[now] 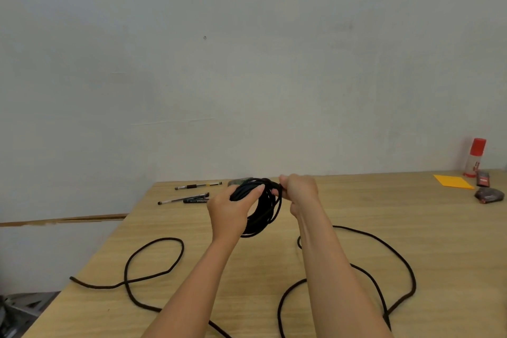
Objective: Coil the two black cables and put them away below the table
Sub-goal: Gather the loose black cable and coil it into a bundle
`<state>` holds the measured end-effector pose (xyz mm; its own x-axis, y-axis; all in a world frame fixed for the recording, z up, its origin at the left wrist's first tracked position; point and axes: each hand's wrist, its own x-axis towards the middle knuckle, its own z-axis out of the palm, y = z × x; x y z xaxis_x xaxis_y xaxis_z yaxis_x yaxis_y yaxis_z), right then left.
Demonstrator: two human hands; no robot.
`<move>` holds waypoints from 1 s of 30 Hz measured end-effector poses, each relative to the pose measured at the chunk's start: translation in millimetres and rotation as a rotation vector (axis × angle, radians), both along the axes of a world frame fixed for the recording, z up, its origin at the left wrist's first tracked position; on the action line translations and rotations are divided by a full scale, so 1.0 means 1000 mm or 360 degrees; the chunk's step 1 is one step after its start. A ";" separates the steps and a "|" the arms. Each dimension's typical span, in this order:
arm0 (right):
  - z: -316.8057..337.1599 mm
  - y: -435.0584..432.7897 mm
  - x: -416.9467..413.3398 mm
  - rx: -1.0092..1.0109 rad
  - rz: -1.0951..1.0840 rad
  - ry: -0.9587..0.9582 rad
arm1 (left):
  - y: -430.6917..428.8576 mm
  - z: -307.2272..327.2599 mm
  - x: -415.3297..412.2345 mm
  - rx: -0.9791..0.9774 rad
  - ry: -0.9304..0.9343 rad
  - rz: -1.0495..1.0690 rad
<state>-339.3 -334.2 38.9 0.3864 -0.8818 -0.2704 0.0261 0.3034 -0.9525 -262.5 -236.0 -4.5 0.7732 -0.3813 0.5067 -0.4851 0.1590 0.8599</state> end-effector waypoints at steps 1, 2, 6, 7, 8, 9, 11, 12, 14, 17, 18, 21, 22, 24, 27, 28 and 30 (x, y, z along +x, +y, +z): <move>-0.001 0.000 -0.001 -0.0076 -0.0055 0.0024 | 0.001 0.001 -0.001 -0.0004 0.0092 -0.0027; -0.001 0.000 -0.002 -0.0127 -0.0093 0.0019 | 0.002 0.004 -0.001 -0.0010 0.0177 -0.0053; -0.002 0.000 0.000 -0.0207 -0.0230 -0.0059 | 0.002 0.012 0.002 -0.0075 0.0497 -0.0112; -0.003 0.000 0.001 -0.0261 -0.0215 -0.0009 | 0.003 0.013 0.003 -0.0097 0.0549 -0.0108; -0.002 -0.001 0.001 -0.0328 -0.0153 0.0084 | 0.003 0.015 0.004 -0.0098 0.0574 -0.0110; -0.002 0.000 -0.001 -0.0404 -0.0050 0.0192 | 0.004 0.016 0.006 -0.0070 0.0568 -0.0114; -0.003 0.002 -0.006 -0.0617 0.0174 0.0474 | 0.007 0.020 0.009 0.0034 0.0492 -0.0135; -0.004 0.002 -0.009 -0.0733 0.0251 0.0565 | 0.008 0.022 0.009 0.0093 0.0431 -0.0153; -0.004 0.004 -0.010 -0.0938 0.0297 0.0543 | 0.009 0.025 0.009 0.0199 0.0293 -0.0187; 0.001 0.017 -0.009 -0.1075 0.0365 0.0176 | 0.006 0.028 0.005 0.0279 0.0251 -0.0234; 0.002 0.018 -0.009 -0.1086 0.0436 0.0104 | 0.005 0.030 0.004 0.0271 0.0324 -0.0267; 0.000 0.017 -0.015 -0.1060 0.0737 0.0035 | 0.004 0.037 0.010 0.0085 0.0753 -0.0445; -0.002 0.018 -0.016 -0.1050 0.0801 0.0004 | 0.005 0.040 0.014 0.0042 0.0868 -0.0509; -0.002 0.022 -0.012 -0.1076 0.0695 -0.0062 | 0.003 0.044 0.018 0.0027 0.1001 -0.0623; -0.006 0.021 -0.001 -0.1069 0.0369 -0.0134 | 0.001 0.046 0.019 -0.0012 0.1123 -0.0752; -0.006 0.021 0.002 -0.1048 0.0306 -0.0145 | 0.002 0.045 0.020 -0.0005 0.1116 -0.0801; -0.008 0.022 0.005 -0.0946 0.0141 -0.0171 | 0.006 0.040 0.020 0.0137 0.1124 -0.0870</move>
<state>-334.4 -312.5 30.5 0.4632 -0.8330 0.3027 0.1303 -0.2738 -0.9529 -242.1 -230.0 35.4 0.5931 -0.8024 -0.0657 0.2863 0.1339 0.9487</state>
